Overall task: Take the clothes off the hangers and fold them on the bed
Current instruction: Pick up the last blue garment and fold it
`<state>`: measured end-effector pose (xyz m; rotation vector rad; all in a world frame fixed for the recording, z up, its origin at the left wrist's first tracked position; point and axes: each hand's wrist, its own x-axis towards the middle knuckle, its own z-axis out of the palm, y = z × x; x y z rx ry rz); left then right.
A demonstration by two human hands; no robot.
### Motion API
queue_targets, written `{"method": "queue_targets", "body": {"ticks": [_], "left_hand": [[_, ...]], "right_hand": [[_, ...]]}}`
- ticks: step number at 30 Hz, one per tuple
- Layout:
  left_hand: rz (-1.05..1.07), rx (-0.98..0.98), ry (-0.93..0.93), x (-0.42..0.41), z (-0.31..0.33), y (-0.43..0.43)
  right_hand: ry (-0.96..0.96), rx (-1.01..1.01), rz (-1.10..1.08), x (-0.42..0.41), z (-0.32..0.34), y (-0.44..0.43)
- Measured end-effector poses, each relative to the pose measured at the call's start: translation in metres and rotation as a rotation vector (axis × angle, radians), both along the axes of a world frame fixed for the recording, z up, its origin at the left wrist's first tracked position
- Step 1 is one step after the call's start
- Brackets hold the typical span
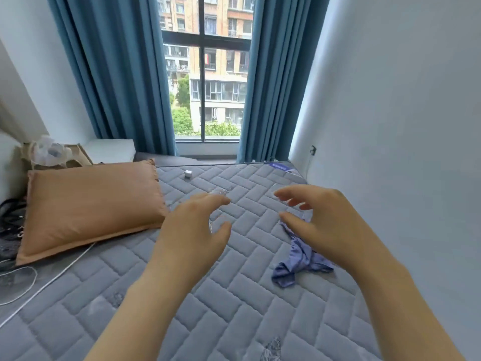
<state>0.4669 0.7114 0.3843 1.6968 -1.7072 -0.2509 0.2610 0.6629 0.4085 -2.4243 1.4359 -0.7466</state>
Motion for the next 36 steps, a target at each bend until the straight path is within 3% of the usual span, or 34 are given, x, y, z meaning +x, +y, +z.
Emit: {"method": "queue_targets", "body": {"ticks": [7, 16, 25, 36], "left_hand": [[-0.11, 0.199, -0.007, -0.133, -0.055, -0.053], [-0.206, 0.324, -0.036, -0.186, -0.114, -0.106], [-0.104, 0.46, -0.009, -0.254, -0.174, -0.154], [0.101, 0.656, 0.151, -0.401, -0.296, -0.236]], "right_hand": [[0.089, 0.144, -0.136, -0.149, -0.036, -0.042], [0.101, 0.283, -0.216, -0.221, -0.103, -0.062], [0.104, 0.428, -0.141, -0.295, -0.168, -0.138], [0.319, 0.581, 0.057, -0.413, -0.282, -0.288]]}}
